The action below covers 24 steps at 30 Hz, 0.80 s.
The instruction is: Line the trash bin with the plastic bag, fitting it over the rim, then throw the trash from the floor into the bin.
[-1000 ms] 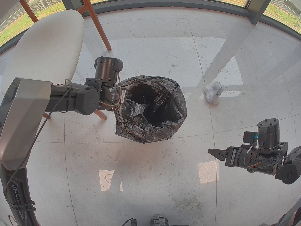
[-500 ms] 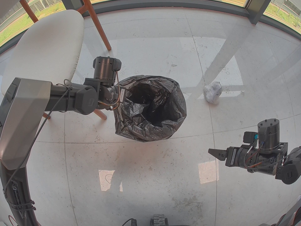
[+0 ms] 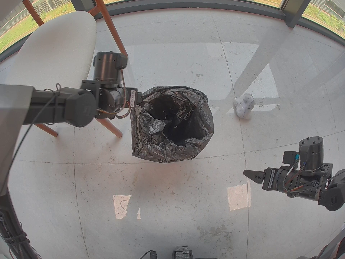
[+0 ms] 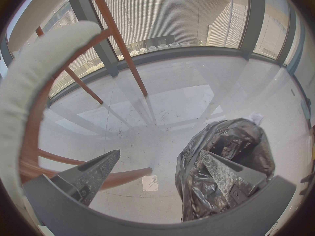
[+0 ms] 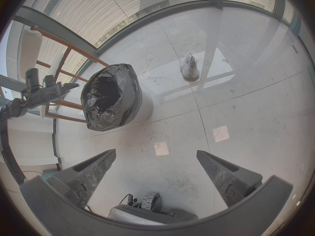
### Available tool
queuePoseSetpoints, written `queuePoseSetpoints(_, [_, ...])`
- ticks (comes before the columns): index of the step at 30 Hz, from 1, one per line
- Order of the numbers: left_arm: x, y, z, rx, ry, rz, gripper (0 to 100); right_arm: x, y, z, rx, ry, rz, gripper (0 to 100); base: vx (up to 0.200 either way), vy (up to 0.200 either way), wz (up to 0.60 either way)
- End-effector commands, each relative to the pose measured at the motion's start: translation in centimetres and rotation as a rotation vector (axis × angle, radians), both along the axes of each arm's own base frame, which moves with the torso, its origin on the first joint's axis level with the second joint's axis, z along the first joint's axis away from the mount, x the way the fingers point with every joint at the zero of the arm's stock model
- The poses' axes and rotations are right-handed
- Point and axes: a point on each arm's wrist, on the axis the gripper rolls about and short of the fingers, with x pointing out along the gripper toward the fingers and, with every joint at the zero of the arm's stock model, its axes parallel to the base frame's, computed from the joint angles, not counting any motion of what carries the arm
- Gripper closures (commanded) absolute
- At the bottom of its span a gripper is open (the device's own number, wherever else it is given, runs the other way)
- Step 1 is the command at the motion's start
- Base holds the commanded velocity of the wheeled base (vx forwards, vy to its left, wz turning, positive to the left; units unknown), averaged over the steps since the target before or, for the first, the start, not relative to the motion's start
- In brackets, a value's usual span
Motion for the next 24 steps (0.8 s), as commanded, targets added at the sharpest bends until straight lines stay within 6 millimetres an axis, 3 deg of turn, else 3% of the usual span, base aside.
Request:
queuePoseSetpoints(1, [-7.8,3.3,5.9,-0.036,-0.048,-0.066,0,0.0,-1.7,0.2,0.003,-0.006,-0.063,0,0.000,0.000,0.00])
queuePoseSetpoints(5, [-10.8,6.7,7.1,0.009,0.041,-0.039,0,0.6,-3.5,-0.1,-0.006,0.004,-0.141,0,0.000,0.000,0.00])
queuePoseSetpoints(9, [-11.8,7.2,7.8,0.007,0.040,-0.038,0,2.0,-4.6,1.2,0.017,-0.046,-0.183,0,0.000,0.000,0.00])
queuePoseSetpoints(14, [-12.0,7.1,7.9,-0.001,0.032,-0.040,0,3.5,-5.2,2.6,0.006,-0.102,-0.185,0,0.000,0.000,0.00])
queuePoseSetpoints(17, [-12.0,7.1,8.0,-0.003,0.028,-0.043,0,3.8,-5.4,2.3,-0.022,-0.100,-0.180,0,0.200,0.000,0.00])
queuePoseSetpoints(21, [-12.4,4.8,7.6,-0.018,0.026,-0.106,0,4.5,-5.3,1.7,-0.046,-0.086,-0.169,0,0.200,0.000,0.00])
queuePoseSetpoints(24, [-12.4,4.2,7.0,-0.062,0.008,-0.112,0,5.6,-5.6,1.6,-0.049,-0.088,-0.184,0,0.200,0.000,0.00])
